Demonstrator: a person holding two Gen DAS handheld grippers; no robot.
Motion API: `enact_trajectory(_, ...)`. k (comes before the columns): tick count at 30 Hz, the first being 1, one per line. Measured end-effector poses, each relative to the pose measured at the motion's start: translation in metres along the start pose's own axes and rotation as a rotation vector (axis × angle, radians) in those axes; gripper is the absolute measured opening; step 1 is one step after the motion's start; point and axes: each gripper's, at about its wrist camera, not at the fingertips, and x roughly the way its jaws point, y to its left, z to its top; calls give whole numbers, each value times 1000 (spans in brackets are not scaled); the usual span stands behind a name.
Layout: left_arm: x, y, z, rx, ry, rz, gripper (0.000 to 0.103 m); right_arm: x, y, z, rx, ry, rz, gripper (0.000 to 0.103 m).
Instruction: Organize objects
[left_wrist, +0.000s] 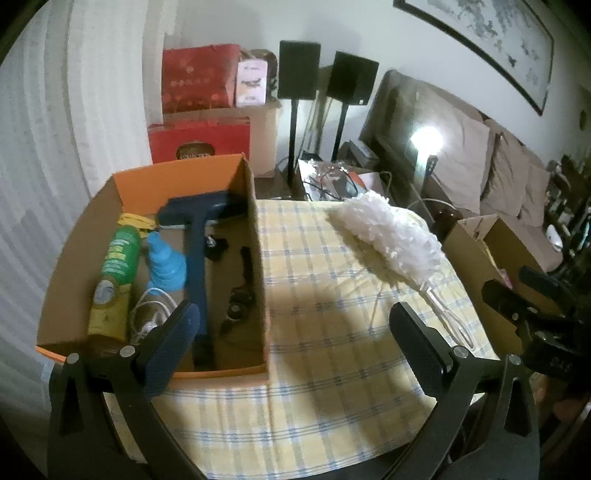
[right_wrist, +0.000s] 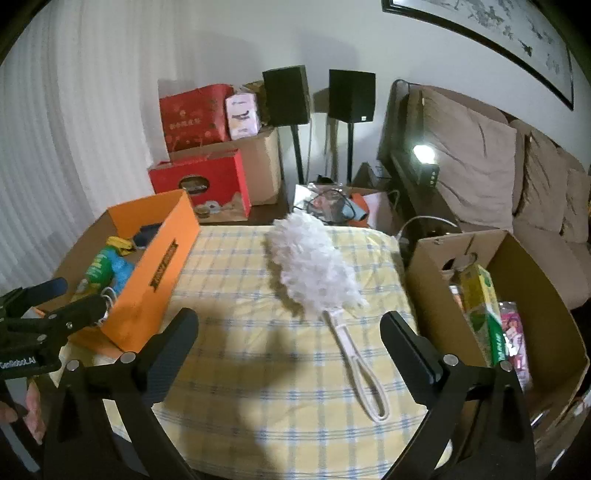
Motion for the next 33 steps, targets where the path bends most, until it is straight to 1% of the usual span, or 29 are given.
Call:
enact_trajectory(2, 6, -5, 0, -4, 6, -14, 103, 1, -5, -2, 0, 2, -6, 98)
enact_trajectory(5, 15, -13, -1, -8, 27, -57, 103, 4, -15, -7, 2, 9, -21, 95)
enact_trajectory(8, 19, -25, -2, 4, 27, -80, 102, 12, -27, -13, 14, 30, -30, 89)
enact_trajectory(10, 23, -36, 0, 20, 35, -98, 102, 18, -35, -18, 23, 49, -30, 82)
enact_trajectory(16, 40, -65, 5, 54, 65, -151, 102, 34, -54, -36, 41, 103, -39, 70)
enact_trajectory(18, 46, -73, 5, 63, 74, -163, 102, 38, -59, -42, 48, 116, -36, 68)
enact_trajectory(23, 66, -92, 4, 85, 101, -165, 102, 49, -69, -54, 60, 149, -32, 59)
enact_trajectory(31, 106, -112, -1, 103, 171, -164, 101, 59, -77, -64, 62, 172, -38, 56)
enact_trajectory(33, 113, -117, -2, 111, 174, -155, 101, 63, -78, -66, 64, 182, -32, 56)
